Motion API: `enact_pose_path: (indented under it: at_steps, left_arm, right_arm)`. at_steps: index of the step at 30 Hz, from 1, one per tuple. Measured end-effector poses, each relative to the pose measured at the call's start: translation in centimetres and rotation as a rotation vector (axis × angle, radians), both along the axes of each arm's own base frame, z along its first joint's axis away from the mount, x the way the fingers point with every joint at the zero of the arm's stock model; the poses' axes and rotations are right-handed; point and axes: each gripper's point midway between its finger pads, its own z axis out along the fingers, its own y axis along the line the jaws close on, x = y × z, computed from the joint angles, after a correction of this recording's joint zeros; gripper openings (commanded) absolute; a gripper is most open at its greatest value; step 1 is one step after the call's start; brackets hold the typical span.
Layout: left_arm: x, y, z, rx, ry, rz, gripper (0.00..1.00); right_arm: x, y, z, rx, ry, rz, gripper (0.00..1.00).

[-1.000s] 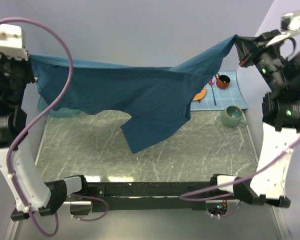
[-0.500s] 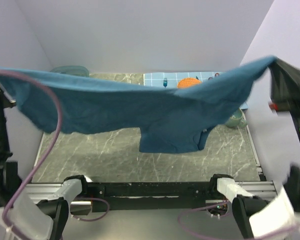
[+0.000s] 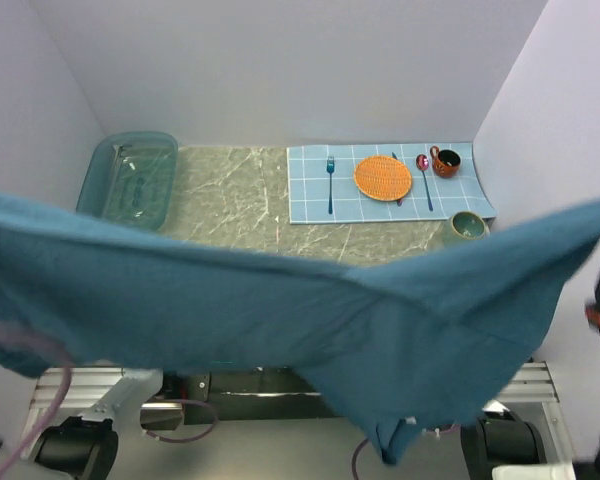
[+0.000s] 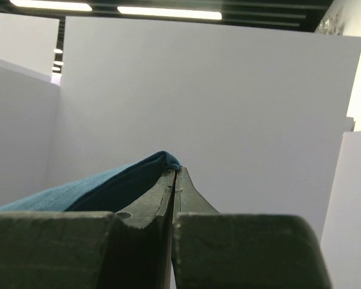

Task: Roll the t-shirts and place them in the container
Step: Flatten out the T-shirt at the center of the board.

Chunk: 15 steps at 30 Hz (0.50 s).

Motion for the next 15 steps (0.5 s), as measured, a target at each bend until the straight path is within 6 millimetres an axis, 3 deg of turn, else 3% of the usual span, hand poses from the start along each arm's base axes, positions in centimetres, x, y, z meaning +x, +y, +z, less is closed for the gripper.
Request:
enact_pose_path:
  at_steps: [1,4,7,9,12,14,15]
  left_arm:
    - [1.6,-0.2,-0.5,0.010,0.029,-0.004,0.01]
    - [8.0,-1.3,-3.4,0.054,0.162,-0.029,0.01]
    - [16.6,-2.9,-8.0,0.103,0.348,-0.072,0.01]
    - [21.9,-4.1,-11.3,0.124,0.461,-0.108,0.01]
    - [29.3,-5.7,-18.1,0.148,0.635,-0.167,0.01]
    - [32.9,-6.7,-24.7,0.162,0.783,-0.212,0.01]
    - [34.2,-7.2,-28.0,0.167,0.854,-0.235,0.01]
  right_arm:
    - [1.0,-0.2,0.1,0.001,0.010,-0.003,0.00]
    - [7.5,-1.0,-0.1,-0.005,0.069,-0.018,0.00]
    - [16.4,-2.0,-1.8,-0.017,0.180,-0.028,0.00]
    - [22.6,-2.6,-4.2,-0.027,0.273,-0.024,0.00]
    - [32.1,-2.9,-11.5,-0.039,0.472,0.003,0.00]
    - [37.4,-2.7,-18.4,-0.050,0.626,0.022,0.00]
    - [39.7,-2.2,-22.9,-0.057,0.723,0.037,0.00]
